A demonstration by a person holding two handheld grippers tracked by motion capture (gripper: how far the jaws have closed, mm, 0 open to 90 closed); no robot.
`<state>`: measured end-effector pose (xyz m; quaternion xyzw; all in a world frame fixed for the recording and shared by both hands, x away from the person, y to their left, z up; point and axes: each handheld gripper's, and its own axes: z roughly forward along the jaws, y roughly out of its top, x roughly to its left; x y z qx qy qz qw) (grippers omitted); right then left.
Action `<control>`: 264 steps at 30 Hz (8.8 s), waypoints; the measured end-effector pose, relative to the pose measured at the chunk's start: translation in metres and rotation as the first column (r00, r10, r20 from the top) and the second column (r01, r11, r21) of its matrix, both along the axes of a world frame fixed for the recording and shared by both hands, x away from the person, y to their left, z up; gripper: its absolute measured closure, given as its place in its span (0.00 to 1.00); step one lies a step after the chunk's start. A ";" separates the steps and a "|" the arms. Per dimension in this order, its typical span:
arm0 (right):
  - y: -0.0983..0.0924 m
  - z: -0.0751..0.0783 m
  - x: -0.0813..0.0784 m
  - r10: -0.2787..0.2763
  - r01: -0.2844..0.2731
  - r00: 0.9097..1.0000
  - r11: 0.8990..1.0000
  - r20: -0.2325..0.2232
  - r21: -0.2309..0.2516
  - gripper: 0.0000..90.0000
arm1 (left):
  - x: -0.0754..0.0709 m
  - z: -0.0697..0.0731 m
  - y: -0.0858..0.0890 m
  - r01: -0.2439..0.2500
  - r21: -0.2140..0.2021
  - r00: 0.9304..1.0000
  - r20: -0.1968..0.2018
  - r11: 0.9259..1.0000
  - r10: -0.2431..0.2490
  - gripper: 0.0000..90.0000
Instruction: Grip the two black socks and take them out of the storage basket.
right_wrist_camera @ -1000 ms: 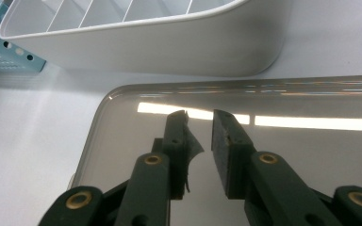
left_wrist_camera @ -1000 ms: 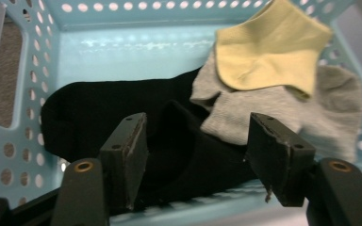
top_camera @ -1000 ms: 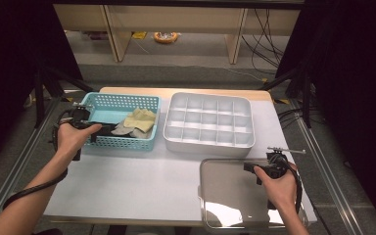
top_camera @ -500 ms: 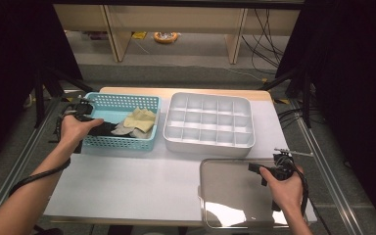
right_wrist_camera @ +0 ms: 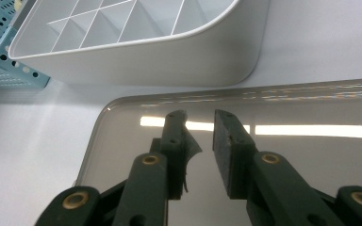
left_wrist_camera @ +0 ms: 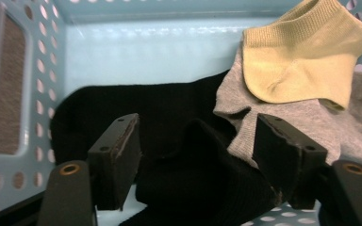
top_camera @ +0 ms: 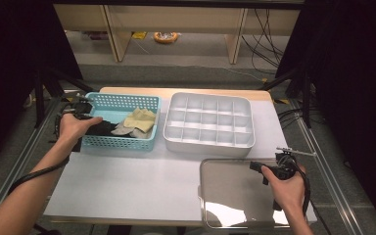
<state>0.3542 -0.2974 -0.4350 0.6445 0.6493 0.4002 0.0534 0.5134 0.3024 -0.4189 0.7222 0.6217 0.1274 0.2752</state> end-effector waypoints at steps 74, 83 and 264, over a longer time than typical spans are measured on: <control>-0.001 -0.006 0.001 0.014 -0.013 0.999 1.000 0.032 -0.028 0.80 | -0.021 0.038 -0.009 0.160 0.008 0.986 0.047 0.987 -0.160 1.00; 0.001 -0.004 0.000 0.015 -0.015 1.000 1.000 0.004 -0.007 0.80 | -0.046 0.044 -0.018 0.197 0.000 0.974 0.117 0.980 -0.196 1.00; 0.004 -0.008 0.003 0.019 -0.019 1.000 1.000 -0.011 -0.010 0.77 | 0.031 -0.019 -0.069 0.331 -0.001 0.938 -0.109 0.944 -0.329 0.30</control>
